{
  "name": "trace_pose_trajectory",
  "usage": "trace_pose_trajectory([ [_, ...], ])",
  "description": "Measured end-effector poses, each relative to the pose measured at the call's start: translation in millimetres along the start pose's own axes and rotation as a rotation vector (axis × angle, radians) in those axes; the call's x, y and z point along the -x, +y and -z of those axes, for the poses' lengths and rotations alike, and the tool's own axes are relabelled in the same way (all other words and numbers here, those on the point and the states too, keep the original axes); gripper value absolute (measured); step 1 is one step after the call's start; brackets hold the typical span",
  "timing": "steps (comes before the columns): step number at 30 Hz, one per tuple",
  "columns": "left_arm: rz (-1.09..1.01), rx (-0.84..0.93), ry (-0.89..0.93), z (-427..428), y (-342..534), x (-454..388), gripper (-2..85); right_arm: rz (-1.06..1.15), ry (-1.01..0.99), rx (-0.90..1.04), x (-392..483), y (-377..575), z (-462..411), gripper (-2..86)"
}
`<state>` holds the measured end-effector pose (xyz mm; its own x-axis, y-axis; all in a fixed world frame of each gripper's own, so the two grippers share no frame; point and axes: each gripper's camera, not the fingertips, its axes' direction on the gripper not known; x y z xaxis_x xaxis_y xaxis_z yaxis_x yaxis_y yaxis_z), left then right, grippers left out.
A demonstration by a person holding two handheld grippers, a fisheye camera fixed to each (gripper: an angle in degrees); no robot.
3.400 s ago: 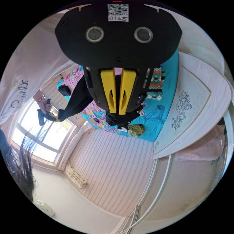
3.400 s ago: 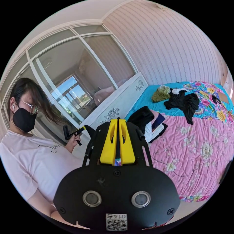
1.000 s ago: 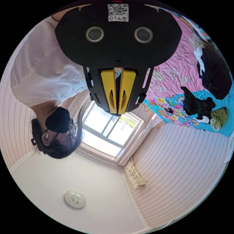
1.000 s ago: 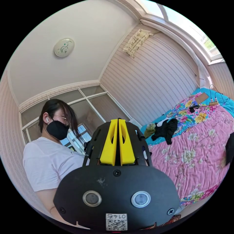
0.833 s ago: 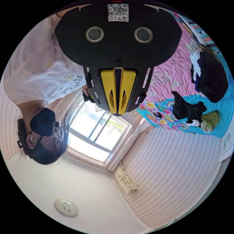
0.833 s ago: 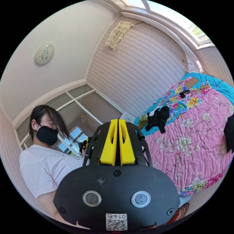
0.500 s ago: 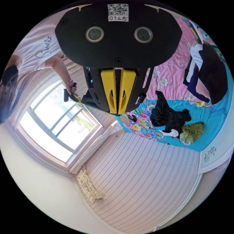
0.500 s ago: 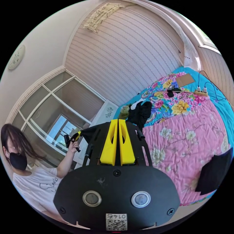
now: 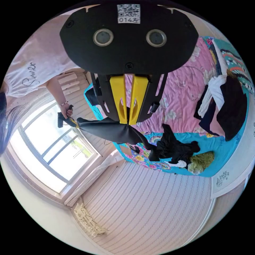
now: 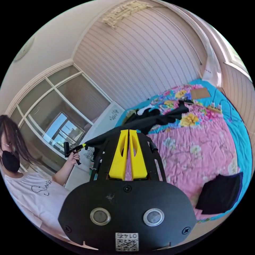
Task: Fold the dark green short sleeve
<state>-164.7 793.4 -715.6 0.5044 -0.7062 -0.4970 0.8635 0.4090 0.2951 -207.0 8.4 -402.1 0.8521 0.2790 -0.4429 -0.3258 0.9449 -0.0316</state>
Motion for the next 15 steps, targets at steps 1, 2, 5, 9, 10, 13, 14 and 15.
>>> trace_pose_trajectory([
  [1, 0.03, 0.033, 0.003, -12, 13, 12, -1.0, -0.079, 0.036, 0.067, -17, 23, -23, 0.0],
  [2, 0.083, 0.091, 0.01, -36, 38, 35, -1.0, -0.156, 0.08, 0.127, -33, 46, -46, 0.0],
  [5, 0.16, 0.251, -0.066, -92, 95, 89, -1.0, -0.321, 0.163, 0.265, -61, 100, -99, -0.1],
  [9, 0.192, 0.503, -0.17, -156, 161, 140, -1.0, -0.508, 0.193, 0.379, -89, 154, -153, 0.0],
  [10, 0.202, 0.527, -0.167, -163, 168, 146, -1.0, -0.557, 0.208, 0.416, -95, 168, -169, 0.0],
  [13, 0.227, 0.606, -0.156, -182, 197, 168, -1.0, -0.643, 0.253, 0.517, -101, 194, -200, -0.1],
  [14, 0.236, 0.627, -0.152, -185, 206, 175, -1.0, -0.664, 0.26, 0.545, -101, 199, -208, -0.1],
  [15, 0.236, 0.651, -0.15, -189, 214, 181, -1.0, -0.669, 0.27, 0.556, -100, 200, -212, -0.1],
])
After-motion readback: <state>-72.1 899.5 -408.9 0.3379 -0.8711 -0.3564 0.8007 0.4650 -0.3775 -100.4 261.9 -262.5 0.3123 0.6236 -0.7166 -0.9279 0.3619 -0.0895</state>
